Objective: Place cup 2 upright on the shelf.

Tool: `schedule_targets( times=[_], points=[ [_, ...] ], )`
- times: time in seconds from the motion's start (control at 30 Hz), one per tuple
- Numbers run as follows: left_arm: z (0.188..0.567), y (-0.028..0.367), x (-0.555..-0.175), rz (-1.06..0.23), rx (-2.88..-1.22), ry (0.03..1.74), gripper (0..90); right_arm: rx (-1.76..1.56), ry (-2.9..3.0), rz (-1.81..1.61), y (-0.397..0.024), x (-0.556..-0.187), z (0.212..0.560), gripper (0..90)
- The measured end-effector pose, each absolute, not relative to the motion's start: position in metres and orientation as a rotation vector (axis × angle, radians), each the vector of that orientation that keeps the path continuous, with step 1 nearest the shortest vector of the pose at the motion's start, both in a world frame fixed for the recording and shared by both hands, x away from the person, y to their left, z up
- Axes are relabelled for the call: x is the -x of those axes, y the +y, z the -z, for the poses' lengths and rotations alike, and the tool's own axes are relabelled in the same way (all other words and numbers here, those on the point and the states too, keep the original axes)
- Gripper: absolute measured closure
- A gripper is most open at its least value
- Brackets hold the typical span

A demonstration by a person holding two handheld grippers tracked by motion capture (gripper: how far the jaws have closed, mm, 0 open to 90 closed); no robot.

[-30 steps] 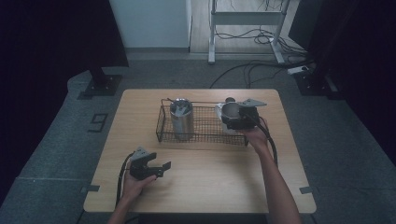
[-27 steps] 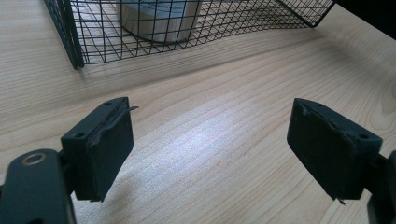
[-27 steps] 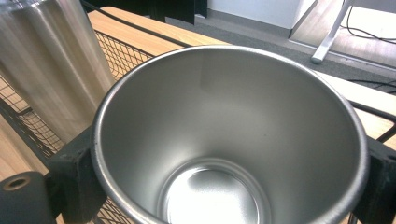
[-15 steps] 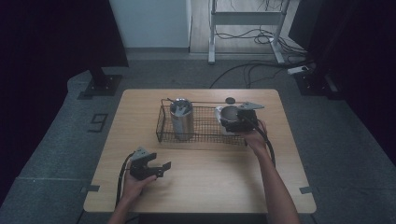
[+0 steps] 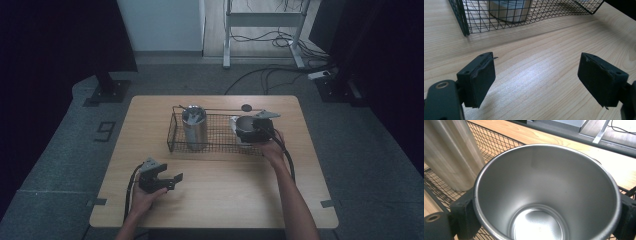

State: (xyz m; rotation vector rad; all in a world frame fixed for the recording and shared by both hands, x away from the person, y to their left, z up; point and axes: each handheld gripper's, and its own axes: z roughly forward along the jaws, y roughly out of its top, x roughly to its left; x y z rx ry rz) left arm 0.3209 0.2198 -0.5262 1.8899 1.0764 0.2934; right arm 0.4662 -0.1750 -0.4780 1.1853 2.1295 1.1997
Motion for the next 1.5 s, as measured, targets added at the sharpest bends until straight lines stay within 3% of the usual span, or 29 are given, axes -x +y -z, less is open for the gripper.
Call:
schedule_targets(
  times=[1.5],
  points=[
    [0.527,0.219,-0.321,-0.278,-1.898,1.072,15.1,-1.216,2.207,-0.945,-0.164,-0.467,0.489,6.2]
  ],
)
